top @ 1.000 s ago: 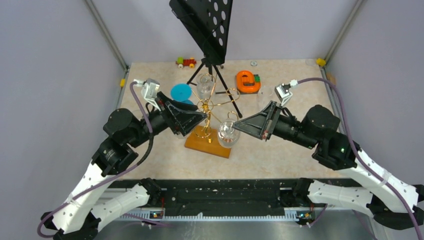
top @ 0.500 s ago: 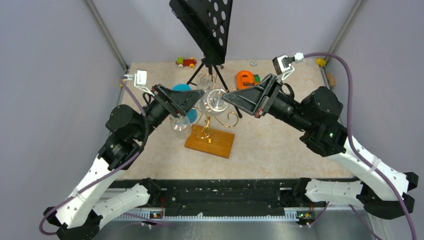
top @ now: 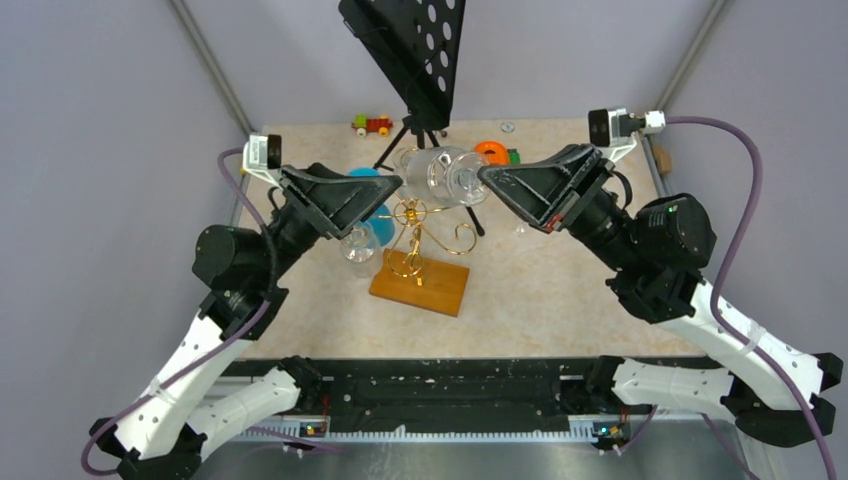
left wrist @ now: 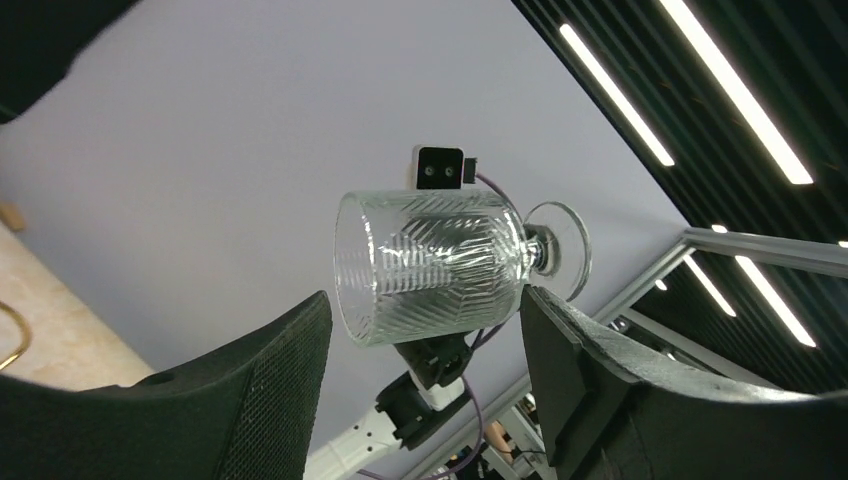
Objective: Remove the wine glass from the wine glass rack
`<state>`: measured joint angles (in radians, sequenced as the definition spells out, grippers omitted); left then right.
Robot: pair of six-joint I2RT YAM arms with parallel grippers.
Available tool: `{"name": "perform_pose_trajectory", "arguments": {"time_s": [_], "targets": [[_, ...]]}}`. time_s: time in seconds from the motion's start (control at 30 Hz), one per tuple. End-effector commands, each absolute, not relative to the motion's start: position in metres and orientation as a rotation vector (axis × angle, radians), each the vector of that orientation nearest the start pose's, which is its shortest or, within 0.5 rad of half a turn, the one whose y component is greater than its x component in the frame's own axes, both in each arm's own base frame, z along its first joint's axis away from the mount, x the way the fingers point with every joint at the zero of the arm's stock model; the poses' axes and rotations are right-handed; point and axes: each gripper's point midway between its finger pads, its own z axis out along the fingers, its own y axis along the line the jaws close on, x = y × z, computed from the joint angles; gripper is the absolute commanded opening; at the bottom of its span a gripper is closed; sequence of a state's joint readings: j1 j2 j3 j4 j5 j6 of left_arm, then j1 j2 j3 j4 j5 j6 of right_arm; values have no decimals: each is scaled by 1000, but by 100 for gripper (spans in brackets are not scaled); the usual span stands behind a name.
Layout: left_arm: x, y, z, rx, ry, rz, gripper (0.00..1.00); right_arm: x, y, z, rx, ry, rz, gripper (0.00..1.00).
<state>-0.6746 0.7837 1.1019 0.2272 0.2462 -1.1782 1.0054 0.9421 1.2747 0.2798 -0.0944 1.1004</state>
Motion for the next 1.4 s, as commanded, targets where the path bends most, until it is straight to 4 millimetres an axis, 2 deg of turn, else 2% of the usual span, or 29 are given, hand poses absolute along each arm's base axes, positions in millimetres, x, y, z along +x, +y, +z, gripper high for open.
{"name": "perform_pose_trajectory", "arguments": {"time_s": [0.0, 0.33, 0.53, 0.8, 1.0, 1.27, 1.37], "targets": [[132, -235, 554, 75, 1169, -1939, 73, 85, 231, 642, -57, 860, 2041, 0], [102, -235, 572, 295, 976, -2032, 71, 88, 240, 638, -44, 876, 2086, 0], [78, -223, 583, 414, 860, -1993, 60, 93, 243, 631, -16, 894, 2097, 0], [45, -210, 594, 572, 708, -1965, 52, 100, 257, 616, 26, 945, 2165, 0], [34, -206, 597, 623, 671, -1953, 49, 107, 267, 602, 67, 972, 2234, 0], [32, -207, 598, 645, 664, -1947, 48, 115, 279, 589, 99, 991, 2348, 0], [30, -205, 598, 650, 656, -1941, 41, 117, 279, 584, 114, 988, 2369, 0]]}}
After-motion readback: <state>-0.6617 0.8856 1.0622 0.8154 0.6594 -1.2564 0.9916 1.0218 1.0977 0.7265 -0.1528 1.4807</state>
